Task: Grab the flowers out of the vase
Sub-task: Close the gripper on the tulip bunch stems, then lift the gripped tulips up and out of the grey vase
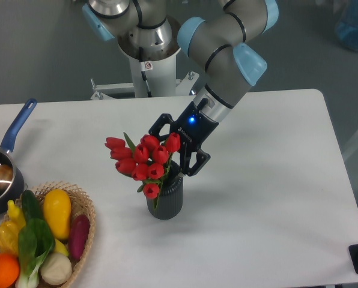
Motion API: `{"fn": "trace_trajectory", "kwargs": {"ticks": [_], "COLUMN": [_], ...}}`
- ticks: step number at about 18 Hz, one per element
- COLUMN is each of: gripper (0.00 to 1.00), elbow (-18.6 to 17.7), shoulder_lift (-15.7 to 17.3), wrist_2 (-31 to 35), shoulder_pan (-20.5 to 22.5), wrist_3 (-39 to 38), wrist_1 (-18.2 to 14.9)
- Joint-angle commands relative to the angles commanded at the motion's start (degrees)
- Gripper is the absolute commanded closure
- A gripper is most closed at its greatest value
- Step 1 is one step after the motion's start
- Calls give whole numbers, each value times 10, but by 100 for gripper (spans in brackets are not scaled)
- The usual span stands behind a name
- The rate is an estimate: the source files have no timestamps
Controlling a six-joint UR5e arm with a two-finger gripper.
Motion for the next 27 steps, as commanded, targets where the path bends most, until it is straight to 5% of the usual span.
{"fn": "trace_trajectory", "kwargs": {"ticks": [10, 27], "gripper": [60, 64], "elbow": [2, 5], "shoulder_lift": [0, 0], "wrist_2": [0, -39], "shoulder_pan": [0, 8], "wrist_3": [-4, -4], "wrist_1": [-1, -1]}}
